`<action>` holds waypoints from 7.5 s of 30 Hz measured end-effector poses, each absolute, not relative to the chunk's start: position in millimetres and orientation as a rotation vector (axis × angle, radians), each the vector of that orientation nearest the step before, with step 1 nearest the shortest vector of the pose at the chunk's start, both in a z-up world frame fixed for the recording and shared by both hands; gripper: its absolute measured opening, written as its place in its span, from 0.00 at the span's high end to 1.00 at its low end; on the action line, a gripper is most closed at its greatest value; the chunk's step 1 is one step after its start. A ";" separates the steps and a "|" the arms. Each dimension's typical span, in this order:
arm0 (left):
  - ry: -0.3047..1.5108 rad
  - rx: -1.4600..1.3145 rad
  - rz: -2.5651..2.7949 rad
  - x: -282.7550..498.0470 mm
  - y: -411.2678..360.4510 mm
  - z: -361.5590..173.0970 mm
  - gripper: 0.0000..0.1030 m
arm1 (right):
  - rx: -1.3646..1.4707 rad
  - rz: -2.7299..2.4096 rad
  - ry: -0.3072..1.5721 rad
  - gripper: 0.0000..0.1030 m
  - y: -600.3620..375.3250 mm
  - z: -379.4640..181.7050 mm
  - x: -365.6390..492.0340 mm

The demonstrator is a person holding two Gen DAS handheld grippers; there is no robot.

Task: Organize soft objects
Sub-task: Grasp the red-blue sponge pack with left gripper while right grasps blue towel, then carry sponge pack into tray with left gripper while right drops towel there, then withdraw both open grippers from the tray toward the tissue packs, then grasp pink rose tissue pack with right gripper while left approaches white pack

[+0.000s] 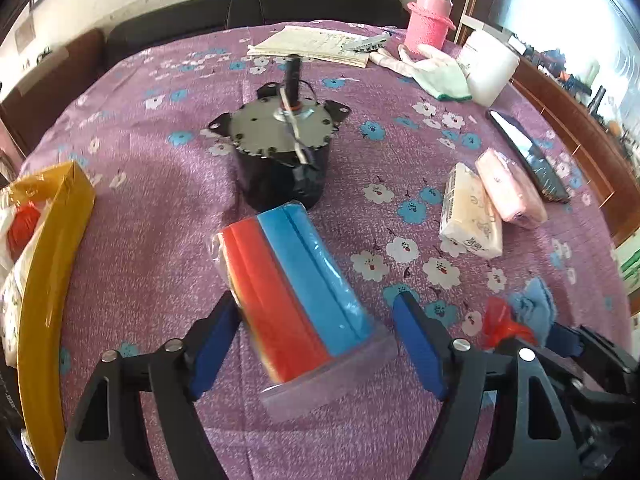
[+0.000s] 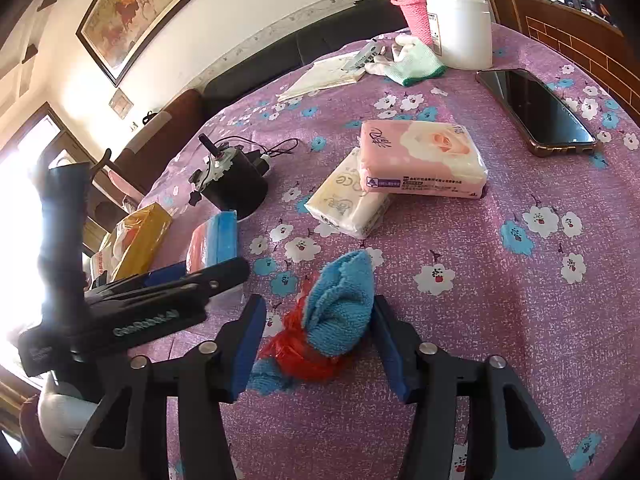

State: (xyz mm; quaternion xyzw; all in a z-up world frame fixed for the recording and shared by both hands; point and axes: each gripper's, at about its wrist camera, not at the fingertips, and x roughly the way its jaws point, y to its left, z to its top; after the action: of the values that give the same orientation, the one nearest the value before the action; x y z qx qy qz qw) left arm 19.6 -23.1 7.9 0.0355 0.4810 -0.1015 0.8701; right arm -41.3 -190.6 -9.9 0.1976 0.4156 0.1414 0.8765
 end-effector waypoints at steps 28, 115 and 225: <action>0.816 -0.020 -0.213 -85.1 91.4 74.3 0.56 | 0.254 0.157 0.900 0.59 -173.7 1.4 -47.7; 0.760 -0.165 0.001 -111.4 284.6 92.4 0.14 | 0.003 0.476 0.930 0.31 94.6 55.7 -32.0; 0.922 -0.235 -0.433 -79.8 67.4 8.0 0.00 | -0.037 0.060 1.027 0.12 -219.3 26.4 -120.2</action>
State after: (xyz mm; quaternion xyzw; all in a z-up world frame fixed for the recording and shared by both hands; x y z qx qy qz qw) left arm -79.8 67.4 8.0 -0.1121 0.4404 -0.2068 0.8665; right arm -120.2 -219.3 26.4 -0.0178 0.4911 0.0285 0.8705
